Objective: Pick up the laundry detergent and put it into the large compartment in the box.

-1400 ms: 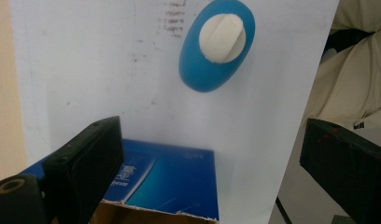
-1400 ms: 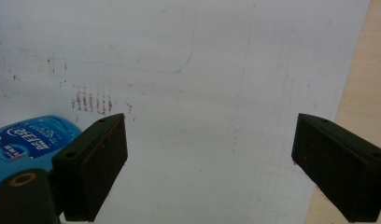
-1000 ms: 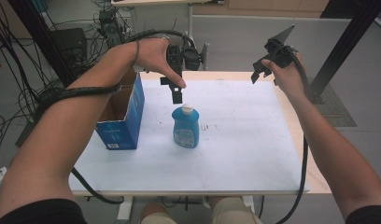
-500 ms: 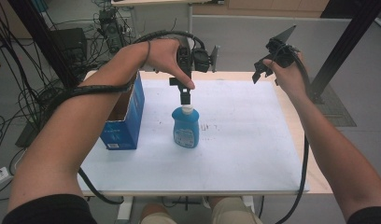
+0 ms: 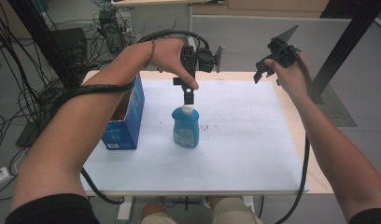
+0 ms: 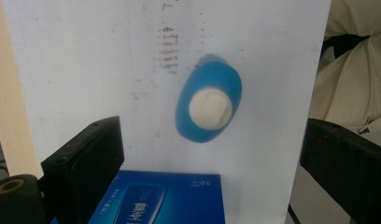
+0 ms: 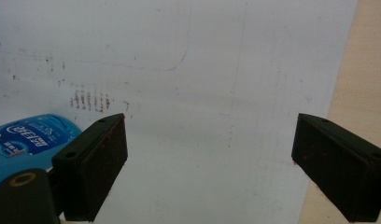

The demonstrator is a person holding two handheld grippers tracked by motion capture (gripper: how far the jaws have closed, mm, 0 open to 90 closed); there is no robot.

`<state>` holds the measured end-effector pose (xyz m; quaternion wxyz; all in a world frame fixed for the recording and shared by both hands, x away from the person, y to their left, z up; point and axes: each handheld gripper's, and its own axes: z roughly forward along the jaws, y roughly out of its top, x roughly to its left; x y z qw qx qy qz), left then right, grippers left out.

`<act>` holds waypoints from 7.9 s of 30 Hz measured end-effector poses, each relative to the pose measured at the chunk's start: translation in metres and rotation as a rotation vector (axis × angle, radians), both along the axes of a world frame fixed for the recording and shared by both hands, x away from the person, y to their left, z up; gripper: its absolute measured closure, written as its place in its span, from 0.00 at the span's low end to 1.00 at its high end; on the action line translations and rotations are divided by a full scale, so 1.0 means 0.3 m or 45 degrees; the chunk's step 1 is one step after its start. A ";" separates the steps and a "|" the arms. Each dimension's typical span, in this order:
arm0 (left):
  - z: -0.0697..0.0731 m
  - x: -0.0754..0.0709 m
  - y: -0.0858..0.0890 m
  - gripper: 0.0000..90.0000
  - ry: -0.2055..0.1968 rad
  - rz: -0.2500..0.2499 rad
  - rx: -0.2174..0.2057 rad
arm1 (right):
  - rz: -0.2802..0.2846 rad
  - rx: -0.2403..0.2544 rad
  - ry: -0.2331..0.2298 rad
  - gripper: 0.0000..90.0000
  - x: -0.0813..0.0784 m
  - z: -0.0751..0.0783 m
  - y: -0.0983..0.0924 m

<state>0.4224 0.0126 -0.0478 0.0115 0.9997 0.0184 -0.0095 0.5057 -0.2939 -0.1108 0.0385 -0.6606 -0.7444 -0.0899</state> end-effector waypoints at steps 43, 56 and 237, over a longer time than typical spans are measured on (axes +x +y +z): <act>-0.172 0.008 0.001 0.07 0.064 -0.050 -0.011 | -0.007 -0.011 0.021 0.12 0.007 -0.021 -0.003; -0.285 0.007 -0.009 0.08 0.084 -0.070 0.006 | -0.008 -0.002 0.032 0.12 0.016 -0.036 -0.007; -0.402 -0.074 0.015 0.28 -0.082 -0.148 0.000 | -0.013 -0.010 0.064 0.12 0.027 -0.069 0.003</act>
